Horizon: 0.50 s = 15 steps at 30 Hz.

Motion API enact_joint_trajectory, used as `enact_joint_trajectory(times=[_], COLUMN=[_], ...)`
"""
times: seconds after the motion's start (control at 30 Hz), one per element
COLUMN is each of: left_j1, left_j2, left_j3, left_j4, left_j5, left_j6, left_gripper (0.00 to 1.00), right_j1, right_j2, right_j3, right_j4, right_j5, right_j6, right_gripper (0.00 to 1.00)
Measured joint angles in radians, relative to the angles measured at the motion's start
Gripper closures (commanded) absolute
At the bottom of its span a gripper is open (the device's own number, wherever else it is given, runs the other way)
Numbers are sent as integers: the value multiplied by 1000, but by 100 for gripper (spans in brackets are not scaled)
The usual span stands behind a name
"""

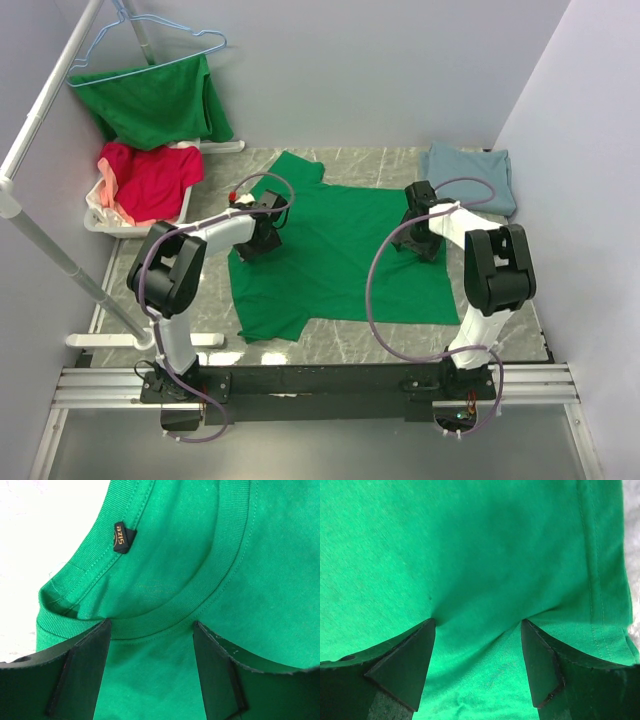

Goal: Fold and stack the t-shirts
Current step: Flatten the tshirt out

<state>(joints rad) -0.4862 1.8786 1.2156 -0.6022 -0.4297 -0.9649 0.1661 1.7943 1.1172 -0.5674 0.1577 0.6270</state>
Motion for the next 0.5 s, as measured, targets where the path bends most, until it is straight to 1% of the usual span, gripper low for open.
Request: enact_joint_trajectory(times=[0.27,0.5], left_j1=[46,101], left_j2=[-46,-111], left_j3=[-61,-136], left_j4=[16,4], left_j5=[-5,-3], left_j6=[-19,-27], left_gripper=[28,28], right_j1=[0,10], right_j2=[37,23], right_j3=[53,33], right_j4=[-21,-2], right_j5=[-13,-40], right_j6=[-16,-18], right_gripper=[26,26])
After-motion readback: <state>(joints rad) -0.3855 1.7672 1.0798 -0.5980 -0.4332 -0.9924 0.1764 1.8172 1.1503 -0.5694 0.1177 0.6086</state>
